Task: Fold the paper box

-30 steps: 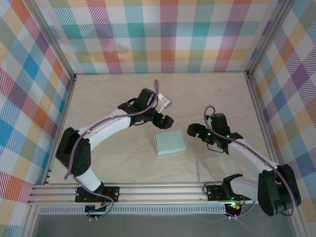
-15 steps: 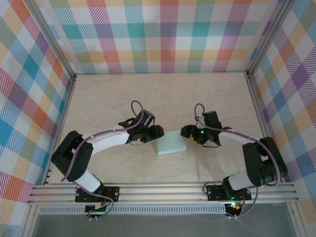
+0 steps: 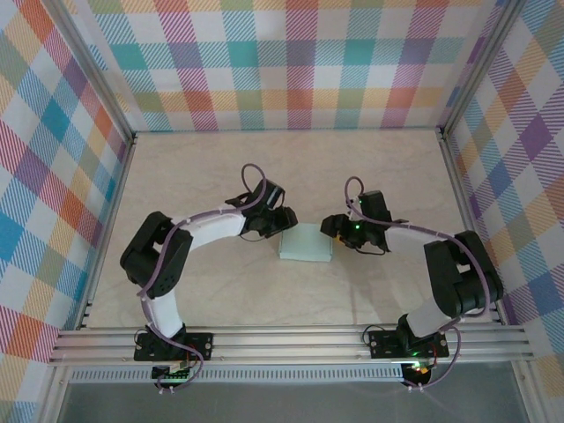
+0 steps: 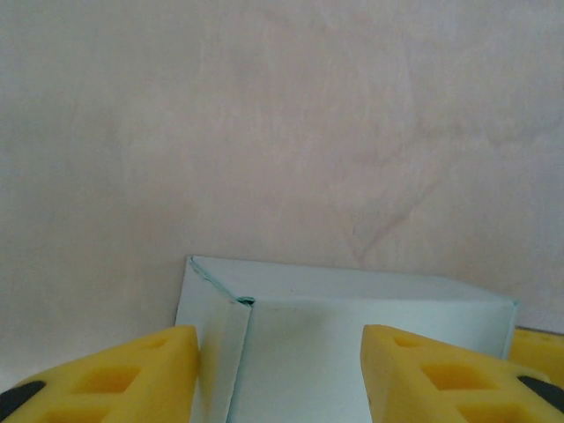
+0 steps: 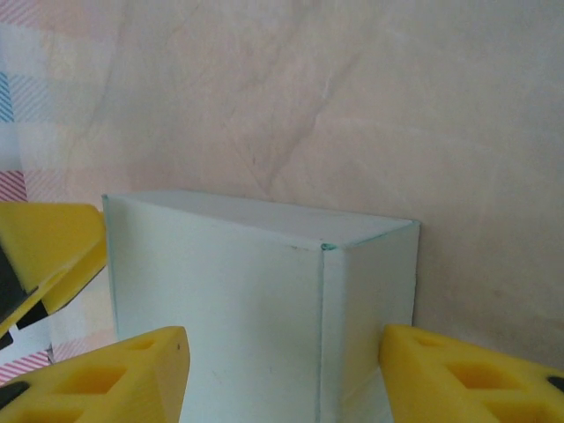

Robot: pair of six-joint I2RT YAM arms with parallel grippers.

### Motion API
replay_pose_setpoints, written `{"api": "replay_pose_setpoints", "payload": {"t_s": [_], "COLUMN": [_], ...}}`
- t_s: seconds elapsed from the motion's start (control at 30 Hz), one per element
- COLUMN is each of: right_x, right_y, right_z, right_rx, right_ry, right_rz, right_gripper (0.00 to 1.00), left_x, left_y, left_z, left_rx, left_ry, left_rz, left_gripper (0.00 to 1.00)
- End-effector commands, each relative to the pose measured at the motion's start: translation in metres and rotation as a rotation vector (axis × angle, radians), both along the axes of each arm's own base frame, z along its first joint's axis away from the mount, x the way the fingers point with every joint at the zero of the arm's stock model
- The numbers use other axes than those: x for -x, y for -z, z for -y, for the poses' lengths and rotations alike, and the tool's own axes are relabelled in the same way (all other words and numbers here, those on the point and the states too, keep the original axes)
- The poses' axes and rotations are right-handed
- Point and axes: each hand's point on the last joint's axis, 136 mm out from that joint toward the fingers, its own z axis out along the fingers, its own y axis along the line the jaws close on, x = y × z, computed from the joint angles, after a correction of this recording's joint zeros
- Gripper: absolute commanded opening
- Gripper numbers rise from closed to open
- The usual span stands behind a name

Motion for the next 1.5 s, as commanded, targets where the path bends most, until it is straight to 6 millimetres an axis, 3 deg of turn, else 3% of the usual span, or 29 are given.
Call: {"api": "replay_pose_setpoints", "payload": {"t_s": [0.0, 0.17, 0.3, 0.4, 0.53, 0.67, 0.77, 0.93, 1.03, 1.13, 1.3, 1.47], "right_x": [-0.027, -0.056, -0.066, -0.069, -0.066, -0.061, -0.054, -0.050, -0.055, -0.061, -0.069, -0.077], "right_y": [-0.017, -0.022, -0.031, -0.045, -0.070, -0.097, -0.104, -0.087, -0.070, -0.065, -0.062, -0.042], "right_z": [-0.018, -0.022, -0.008, 0.017, 0.056, 0.101, 0.135, 0.168, 0.183, 0.192, 0.182, 0.165], "right_rx": [-0.033, 0.007, 0.100, 0.214, 0.349, 0.550, 0.691, 0.756, 0.794, 0.769, 0.682, 0.641], "right_ry": [-0.023, -0.020, 0.022, 0.074, 0.139, 0.199, 0.270, 0.322, 0.335, 0.360, 0.314, 0.199], "right_rz": [0.077, 0.112, 0.163, 0.246, 0.398, 0.621, 0.742, 0.794, 0.826, 0.847, 0.897, 0.893], "right_gripper": [0.59, 0.63, 0.78, 0.87, 0.98, 1.00, 1.00, 1.00, 1.00, 1.00, 1.00, 1.00], "left_x": [-0.020, -0.042, -0.051, -0.055, -0.053, -0.038, -0.027, -0.015, -0.013, -0.014, -0.024, -0.038], "left_y": [0.000, 0.001, -0.017, -0.033, -0.068, -0.101, -0.111, -0.087, -0.063, -0.047, -0.047, -0.049], "left_z": [0.016, 0.009, -0.015, -0.053, -0.107, -0.159, -0.194, -0.248, -0.271, -0.275, -0.274, -0.272], "left_rx": [0.028, 0.010, -0.060, -0.176, -0.299, -0.495, -0.588, -0.786, -0.777, -0.750, -0.661, -0.549], "left_ry": [0.068, 0.058, 0.043, 0.018, 0.000, -0.009, -0.047, -0.099, -0.132, -0.101, -0.114, -0.117], "left_rz": [0.030, 0.040, 0.113, 0.211, 0.397, 0.586, 0.691, 0.688, 0.655, 0.691, 0.794, 0.814], "left_gripper": [0.51, 0.52, 0.58, 0.67, 0.83, 0.91, 0.95, 0.97, 0.99, 1.00, 1.00, 1.00]}}
